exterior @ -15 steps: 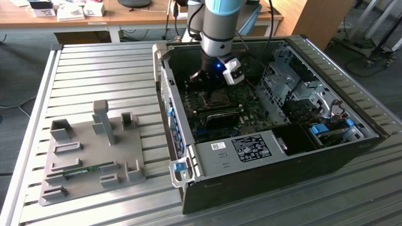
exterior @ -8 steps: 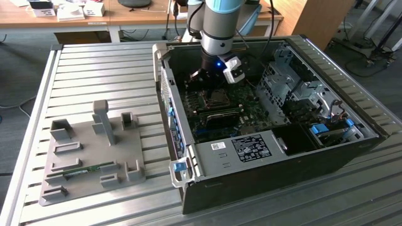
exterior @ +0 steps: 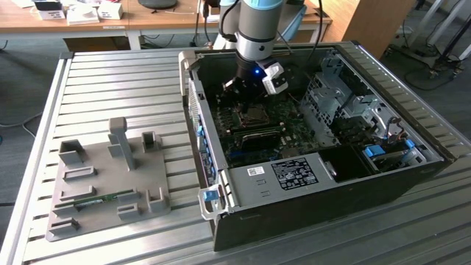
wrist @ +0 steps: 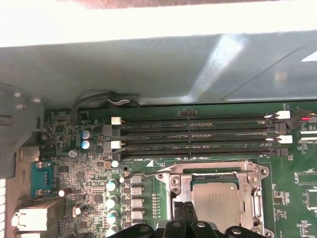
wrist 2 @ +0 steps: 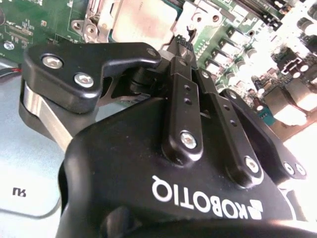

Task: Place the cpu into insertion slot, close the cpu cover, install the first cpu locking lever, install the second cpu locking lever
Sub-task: 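Close the cpu cover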

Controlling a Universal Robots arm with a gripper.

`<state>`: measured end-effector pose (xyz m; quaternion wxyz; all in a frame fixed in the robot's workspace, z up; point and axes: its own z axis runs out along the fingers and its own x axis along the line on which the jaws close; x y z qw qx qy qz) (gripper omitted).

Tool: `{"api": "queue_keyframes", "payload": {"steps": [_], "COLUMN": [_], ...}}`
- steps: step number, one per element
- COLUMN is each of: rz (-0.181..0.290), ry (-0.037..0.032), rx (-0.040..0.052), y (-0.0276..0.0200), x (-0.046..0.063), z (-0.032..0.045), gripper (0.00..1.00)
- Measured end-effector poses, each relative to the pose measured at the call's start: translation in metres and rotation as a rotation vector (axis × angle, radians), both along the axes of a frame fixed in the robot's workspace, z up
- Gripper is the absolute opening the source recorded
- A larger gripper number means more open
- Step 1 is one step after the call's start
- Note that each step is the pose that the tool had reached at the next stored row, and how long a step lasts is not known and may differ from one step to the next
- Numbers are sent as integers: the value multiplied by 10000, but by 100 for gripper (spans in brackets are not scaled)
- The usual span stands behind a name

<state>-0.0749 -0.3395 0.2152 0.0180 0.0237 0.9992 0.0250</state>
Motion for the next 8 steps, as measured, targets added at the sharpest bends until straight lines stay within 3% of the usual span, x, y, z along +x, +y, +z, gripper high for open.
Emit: {"api": "queue_keyframes", "payload": {"steps": [8], "rz": [0], "ry": [0], "rx": [-1], "y": [0], "x": [0], "z": [110], "gripper": [11]}}
